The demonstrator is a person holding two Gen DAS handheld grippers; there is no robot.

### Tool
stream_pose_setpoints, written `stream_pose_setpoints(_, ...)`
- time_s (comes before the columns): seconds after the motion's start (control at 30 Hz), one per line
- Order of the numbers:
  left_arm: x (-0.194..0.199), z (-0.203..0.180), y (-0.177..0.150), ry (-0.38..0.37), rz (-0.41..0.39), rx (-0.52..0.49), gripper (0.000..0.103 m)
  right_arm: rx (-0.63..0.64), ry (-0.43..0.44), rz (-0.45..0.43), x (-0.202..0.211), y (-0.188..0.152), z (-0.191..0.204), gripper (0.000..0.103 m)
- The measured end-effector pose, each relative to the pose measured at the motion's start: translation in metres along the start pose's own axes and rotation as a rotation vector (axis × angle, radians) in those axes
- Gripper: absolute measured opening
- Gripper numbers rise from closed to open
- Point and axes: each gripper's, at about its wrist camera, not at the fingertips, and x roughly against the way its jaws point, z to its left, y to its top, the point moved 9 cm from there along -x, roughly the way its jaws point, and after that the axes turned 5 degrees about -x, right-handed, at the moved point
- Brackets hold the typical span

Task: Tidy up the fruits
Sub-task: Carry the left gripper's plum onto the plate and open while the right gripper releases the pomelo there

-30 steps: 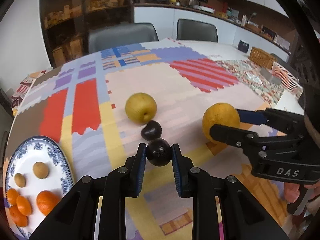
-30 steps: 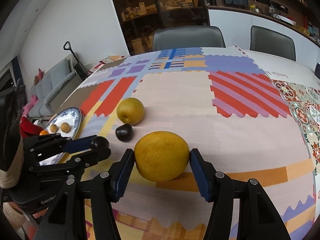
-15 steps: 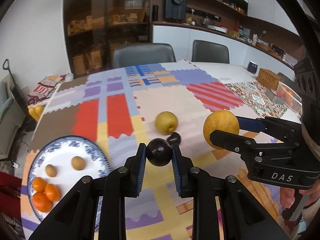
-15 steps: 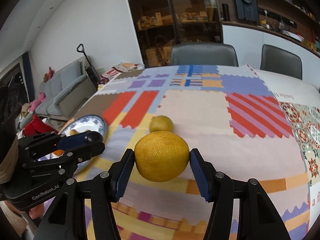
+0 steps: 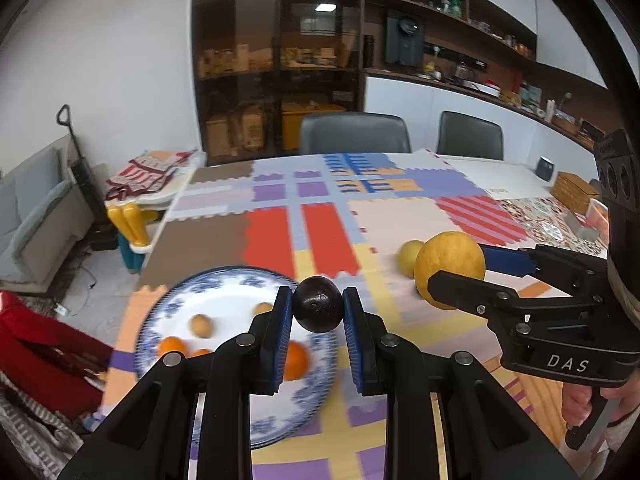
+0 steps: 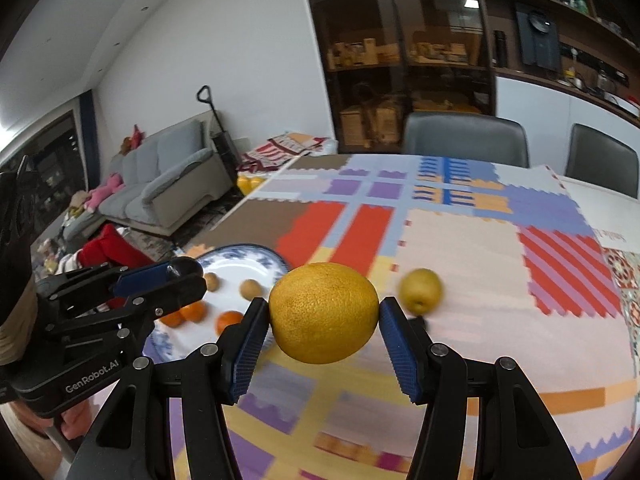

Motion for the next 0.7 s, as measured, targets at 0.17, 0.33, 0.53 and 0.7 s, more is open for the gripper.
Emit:
stream_pose_setpoints(0.17,0.006,0.030,-0.012,0.040,0.008,0.022,0.025,0.040,0.048,0.030,-0.019,0.000,0.033,0.058)
stream_pose_setpoints(0.33,0.006,0.056,-0.026,0.063,0.025,0.047,0.025,0.069,0.081,0.059,-0.040,-0.003,0.058,0.058)
stream_pose_setpoints(0.53,-0.007,0.081,-0.037,0.061,0.048,0.069,0.025,0.096,0.104,0.099,-0.067,-0.006,0.079,0.058)
stream_pose_setpoints(0.7,-0.026,0.099,-0.046,0.049,0.078,0.085,0.025,0.110,0.121,0.132,-0.094,-0.007,0.091,0.058)
